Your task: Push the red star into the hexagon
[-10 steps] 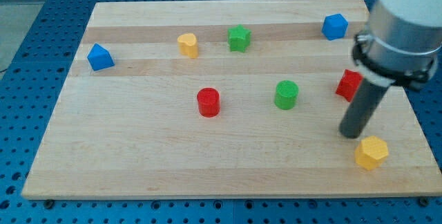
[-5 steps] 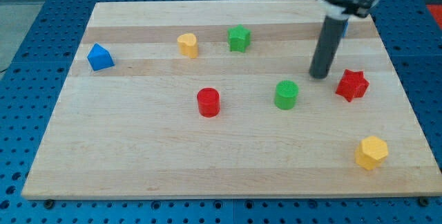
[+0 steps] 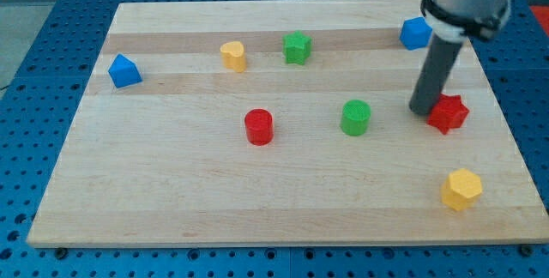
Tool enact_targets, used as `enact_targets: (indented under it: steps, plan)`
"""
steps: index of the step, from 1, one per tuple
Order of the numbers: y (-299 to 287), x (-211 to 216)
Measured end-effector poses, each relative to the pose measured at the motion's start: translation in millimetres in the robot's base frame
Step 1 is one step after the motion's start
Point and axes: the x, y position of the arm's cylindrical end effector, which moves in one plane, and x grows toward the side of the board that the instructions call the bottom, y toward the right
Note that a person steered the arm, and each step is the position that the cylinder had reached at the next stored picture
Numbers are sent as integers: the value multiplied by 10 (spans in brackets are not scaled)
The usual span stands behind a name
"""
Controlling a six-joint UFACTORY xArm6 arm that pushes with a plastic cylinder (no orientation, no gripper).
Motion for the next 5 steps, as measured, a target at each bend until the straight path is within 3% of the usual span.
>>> enact_targets:
  steps: [1,3,5]
  plan:
    - [0,124]
    - [239,-655]
    - [702,-344]
